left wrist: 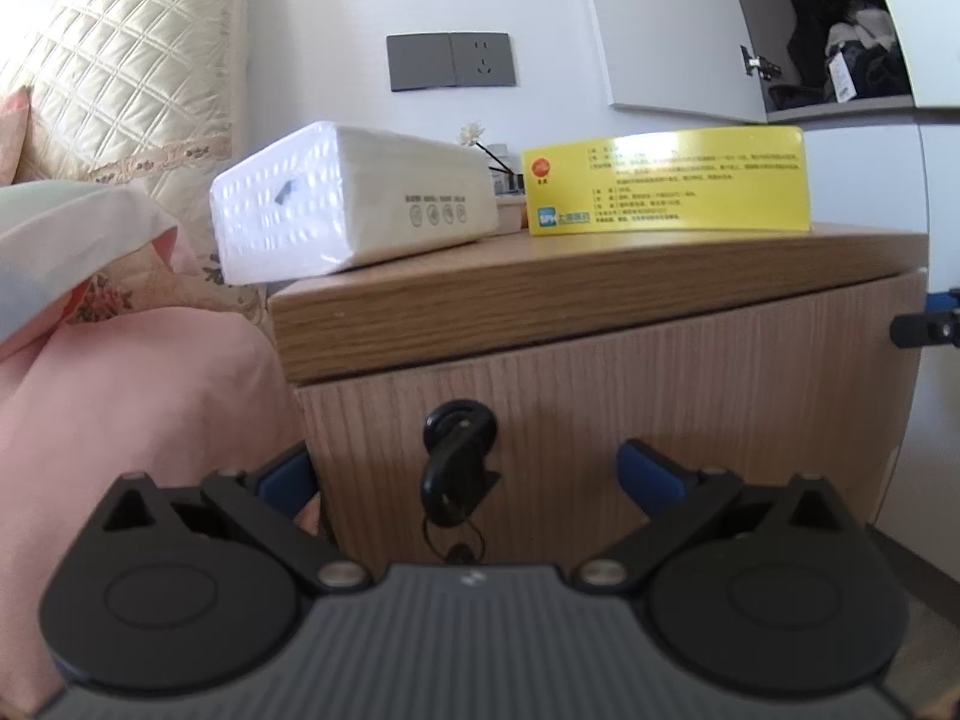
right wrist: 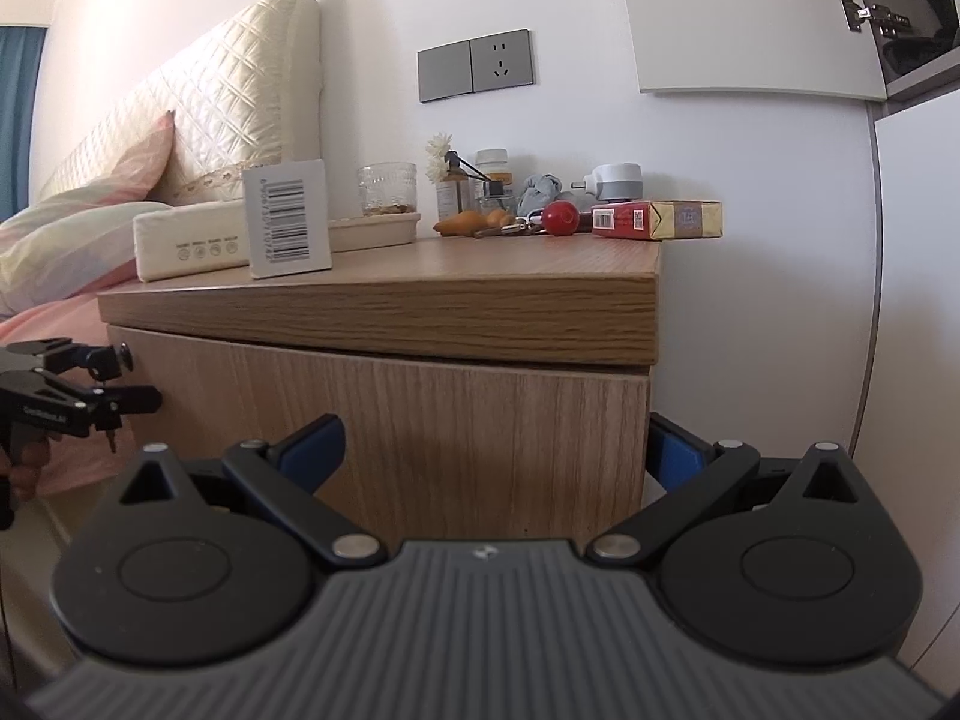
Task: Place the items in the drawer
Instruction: 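Pull the drawer outward by its key with the left gripper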
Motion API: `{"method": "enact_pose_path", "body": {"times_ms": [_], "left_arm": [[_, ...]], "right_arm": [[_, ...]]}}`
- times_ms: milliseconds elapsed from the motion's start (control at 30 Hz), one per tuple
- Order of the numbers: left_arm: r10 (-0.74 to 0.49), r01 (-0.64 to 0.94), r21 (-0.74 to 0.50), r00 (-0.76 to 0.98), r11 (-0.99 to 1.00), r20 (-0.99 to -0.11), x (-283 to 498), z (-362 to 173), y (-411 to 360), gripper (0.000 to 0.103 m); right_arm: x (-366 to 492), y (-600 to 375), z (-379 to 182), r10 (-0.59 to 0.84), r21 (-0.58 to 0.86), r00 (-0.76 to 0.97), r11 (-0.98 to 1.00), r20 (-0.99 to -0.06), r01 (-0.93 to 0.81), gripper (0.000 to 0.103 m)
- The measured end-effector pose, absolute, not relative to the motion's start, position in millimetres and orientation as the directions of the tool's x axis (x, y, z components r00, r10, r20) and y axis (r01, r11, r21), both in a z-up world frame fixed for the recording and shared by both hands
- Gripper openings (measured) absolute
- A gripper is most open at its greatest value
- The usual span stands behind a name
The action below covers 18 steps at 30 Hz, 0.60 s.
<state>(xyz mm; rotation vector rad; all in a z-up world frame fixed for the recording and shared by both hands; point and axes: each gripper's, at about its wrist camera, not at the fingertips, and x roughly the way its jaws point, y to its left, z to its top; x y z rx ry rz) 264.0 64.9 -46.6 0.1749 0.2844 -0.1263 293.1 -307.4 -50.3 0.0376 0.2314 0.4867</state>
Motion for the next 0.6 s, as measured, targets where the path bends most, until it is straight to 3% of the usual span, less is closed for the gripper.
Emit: {"method": "enact_pose_path", "body": {"times_ms": [600], "left_arm": [[-0.095,0.148,0.169,0.953,0.974,-0.286,241.3,-49.3,64.4,0.103]], "right_arm": [[270.9,-312.5,-48.1,0.496,0.089,0.842,0.868,-0.214,-0.489,0.103]]}}
